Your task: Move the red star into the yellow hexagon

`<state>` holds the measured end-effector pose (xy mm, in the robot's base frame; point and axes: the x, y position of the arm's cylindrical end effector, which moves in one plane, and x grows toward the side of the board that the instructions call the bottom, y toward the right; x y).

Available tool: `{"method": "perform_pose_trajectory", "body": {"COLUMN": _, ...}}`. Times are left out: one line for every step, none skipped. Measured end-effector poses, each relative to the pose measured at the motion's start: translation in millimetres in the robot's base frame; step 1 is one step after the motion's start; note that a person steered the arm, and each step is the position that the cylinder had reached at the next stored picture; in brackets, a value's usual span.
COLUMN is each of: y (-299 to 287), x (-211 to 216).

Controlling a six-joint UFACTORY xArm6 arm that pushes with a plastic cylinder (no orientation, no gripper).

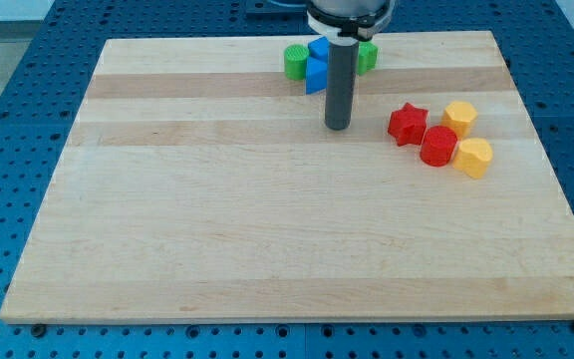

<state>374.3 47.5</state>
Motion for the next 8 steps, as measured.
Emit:
{"method": "perform_pose_trajectory", "body": {"y": 8, "x": 0}}
{"method": "perform_pose_trajectory", "body": {"y": 36, "x": 0}}
{"method": "perform_pose_trajectory", "body": {"y": 40, "x": 0}}
{"method": "perform_pose_trajectory", "body": {"y": 47, "x": 0}}
{"method": "perform_pose_trajectory", "body": {"y": 68, "x": 0}}
{"method": "perform_pose_trajectory", "body": {"y": 78, "x": 0}}
{"method": "perform_pose_trajectory", "body": {"y": 84, "x": 0}}
{"method": "perform_pose_trajectory", "body": {"y": 104, "x": 0}}
